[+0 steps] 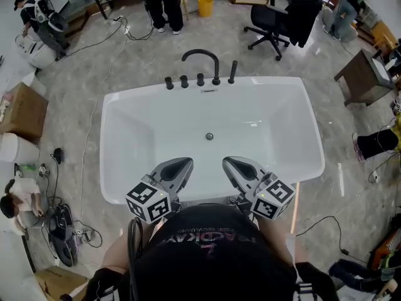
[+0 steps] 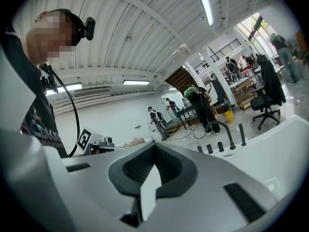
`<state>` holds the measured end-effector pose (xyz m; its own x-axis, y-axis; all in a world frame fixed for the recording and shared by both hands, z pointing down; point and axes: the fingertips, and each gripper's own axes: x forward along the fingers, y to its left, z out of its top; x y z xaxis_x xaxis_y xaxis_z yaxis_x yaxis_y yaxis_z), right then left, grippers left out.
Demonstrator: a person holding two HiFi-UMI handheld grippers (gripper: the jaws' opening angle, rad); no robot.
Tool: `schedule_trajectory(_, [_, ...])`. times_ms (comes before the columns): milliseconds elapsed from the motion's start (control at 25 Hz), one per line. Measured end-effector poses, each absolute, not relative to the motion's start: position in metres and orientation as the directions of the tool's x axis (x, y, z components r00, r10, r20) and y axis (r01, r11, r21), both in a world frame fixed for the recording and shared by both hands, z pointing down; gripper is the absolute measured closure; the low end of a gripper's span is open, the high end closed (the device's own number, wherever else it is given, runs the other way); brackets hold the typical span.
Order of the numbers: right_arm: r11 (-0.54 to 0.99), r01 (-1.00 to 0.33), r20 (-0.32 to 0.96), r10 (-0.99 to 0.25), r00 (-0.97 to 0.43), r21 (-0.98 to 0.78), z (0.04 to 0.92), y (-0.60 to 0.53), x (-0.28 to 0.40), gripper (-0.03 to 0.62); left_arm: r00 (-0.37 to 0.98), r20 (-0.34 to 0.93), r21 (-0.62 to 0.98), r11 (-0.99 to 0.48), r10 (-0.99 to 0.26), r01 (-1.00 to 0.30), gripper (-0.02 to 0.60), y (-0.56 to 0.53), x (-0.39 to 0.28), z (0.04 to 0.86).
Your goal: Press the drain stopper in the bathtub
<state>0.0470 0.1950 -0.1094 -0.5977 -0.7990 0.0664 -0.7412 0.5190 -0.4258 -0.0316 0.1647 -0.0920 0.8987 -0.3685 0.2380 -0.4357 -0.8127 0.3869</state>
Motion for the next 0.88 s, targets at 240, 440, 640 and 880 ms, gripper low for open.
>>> schedule_trajectory(240, [0.534, -0.706, 0.080, -0.769, -0.634, -0.465, -0.099, 0.200, 0.034, 0.583, 0.902, 0.257, 0.395, -0.814, -0.348, -0.427, 0.574, 0.175, -0.025, -0.085])
schedule_trajectory(440, [0.560, -0.694, 0.094, -0.744, -0.662, -0.453, -0.096, 0.199, 0.026, 0.583, 0.900, 0.264, 0.394, -0.813, -0.347, -0.429, 0.574, 0.175, -0.023, -0.082])
schedule_trajectory(640, [0.569, -0.682, 0.108, -0.727, -0.678, -0.459, -0.092, 0.197, 0.023, 0.583, 0.889, 0.314, 0.375, -0.816, -0.334, -0.440, 0.574, 0.173, -0.017, -0.075])
schedule_trajectory(880, [0.564, -0.677, 0.126, -0.717, -0.685, -0.472, -0.085, 0.196, 0.023, 0.583, 0.878, 0.366, 0.362, -0.822, -0.309, -0.440, 0.574, 0.175, -0.010, -0.065])
